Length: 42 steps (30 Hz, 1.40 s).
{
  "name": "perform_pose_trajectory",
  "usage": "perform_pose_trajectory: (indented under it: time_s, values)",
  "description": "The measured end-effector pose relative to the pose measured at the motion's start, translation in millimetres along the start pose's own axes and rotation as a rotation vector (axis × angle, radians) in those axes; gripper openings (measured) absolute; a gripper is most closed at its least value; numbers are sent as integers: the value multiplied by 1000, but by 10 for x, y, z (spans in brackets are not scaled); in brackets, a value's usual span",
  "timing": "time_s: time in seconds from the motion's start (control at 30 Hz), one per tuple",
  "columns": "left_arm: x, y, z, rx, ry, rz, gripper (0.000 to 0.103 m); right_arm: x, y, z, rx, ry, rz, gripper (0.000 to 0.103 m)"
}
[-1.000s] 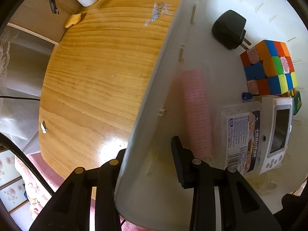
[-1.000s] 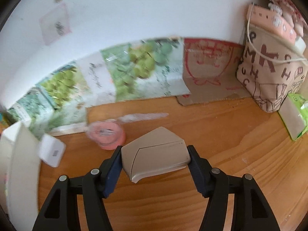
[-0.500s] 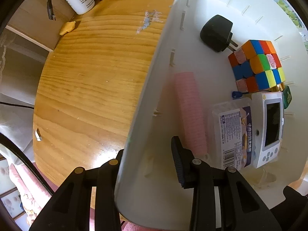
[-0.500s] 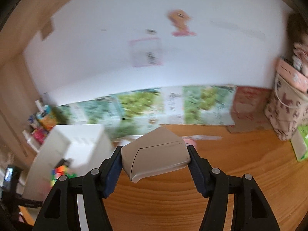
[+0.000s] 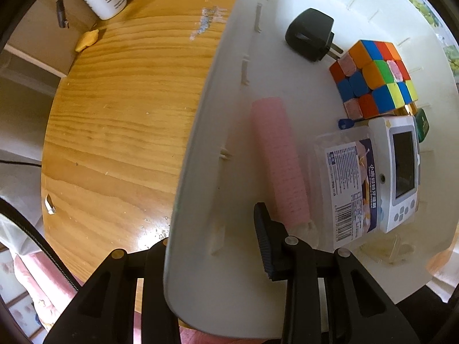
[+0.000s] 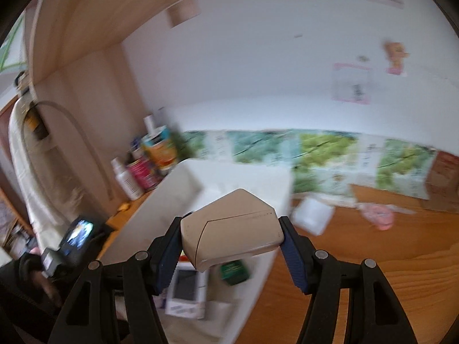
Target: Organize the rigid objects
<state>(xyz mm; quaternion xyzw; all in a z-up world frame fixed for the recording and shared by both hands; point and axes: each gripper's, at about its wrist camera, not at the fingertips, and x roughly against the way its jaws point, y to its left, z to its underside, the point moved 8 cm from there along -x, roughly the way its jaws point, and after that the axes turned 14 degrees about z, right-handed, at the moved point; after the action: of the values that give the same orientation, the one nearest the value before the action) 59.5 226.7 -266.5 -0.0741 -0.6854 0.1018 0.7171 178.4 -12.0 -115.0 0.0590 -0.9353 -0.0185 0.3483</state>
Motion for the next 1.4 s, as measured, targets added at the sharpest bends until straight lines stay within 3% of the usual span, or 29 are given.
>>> perform_pose_trajectory:
  time_s: [0.3,0.4,0.47,0.8,1.13,1.4]
  values:
    - [37,-92,-112,-30,12,6,36,-102,550,276,126,74,-69,65]
    - [49,-99,-138,-38,19,-2,36,-123,603,331,166,82,-37,77]
    - [46,-109,-154,-38,21,-6,36,-132,582,340,163,79,-25,79]
    - [-23,-139,-258,-21,33,-12,36,-228,88,331,73,91,88,80]
    - [-14,-125,-415,7,34,-45,36,-406,-661,270,-27,98,239,82]
    - [64,-207,-672,2,30,-68,36,-758,-1072,349,-21,118,323,82]
